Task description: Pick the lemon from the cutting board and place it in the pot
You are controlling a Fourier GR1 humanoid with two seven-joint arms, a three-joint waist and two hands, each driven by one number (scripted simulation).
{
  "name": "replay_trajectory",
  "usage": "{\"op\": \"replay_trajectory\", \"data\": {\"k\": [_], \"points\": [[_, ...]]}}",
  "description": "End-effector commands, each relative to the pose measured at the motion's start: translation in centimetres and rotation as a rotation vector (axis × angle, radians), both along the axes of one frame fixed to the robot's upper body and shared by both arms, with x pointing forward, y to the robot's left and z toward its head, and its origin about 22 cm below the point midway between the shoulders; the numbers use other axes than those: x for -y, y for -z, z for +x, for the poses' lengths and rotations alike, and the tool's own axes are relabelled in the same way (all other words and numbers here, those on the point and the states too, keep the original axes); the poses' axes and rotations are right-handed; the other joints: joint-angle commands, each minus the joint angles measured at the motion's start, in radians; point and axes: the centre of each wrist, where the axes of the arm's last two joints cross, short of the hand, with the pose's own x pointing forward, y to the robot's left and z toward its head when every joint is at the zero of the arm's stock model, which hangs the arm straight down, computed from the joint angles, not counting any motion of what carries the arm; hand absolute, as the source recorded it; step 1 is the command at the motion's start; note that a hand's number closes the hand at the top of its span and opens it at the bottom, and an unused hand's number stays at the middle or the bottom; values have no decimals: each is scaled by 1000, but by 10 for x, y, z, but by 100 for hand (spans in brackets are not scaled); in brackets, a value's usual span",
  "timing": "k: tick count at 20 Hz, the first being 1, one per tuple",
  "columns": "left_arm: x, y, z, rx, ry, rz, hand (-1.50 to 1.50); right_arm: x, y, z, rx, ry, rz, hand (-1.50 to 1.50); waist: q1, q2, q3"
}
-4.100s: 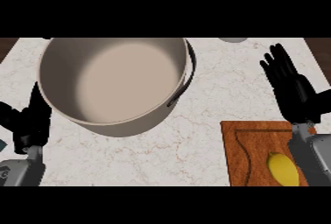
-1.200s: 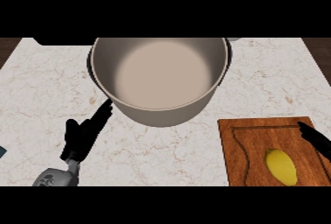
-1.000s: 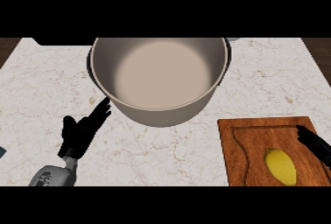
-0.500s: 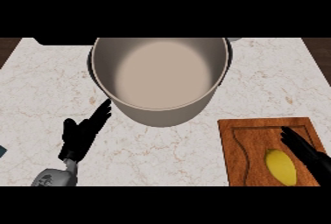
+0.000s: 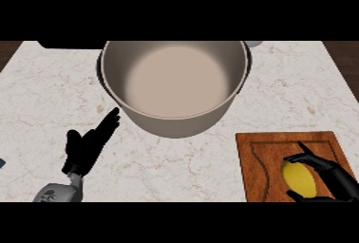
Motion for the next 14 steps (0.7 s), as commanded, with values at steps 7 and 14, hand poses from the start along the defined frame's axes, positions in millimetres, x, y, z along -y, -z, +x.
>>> {"op": "replay_trajectory", "data": {"k": [7,14], "points": [[5,11,13,-28,-8,-2,0,0,42,-9,-19,0,134,150,-7,18,18],[35,-7,16,9,99,1,0,6,-46,127,85,-253,138,150,117,50,25]]}}
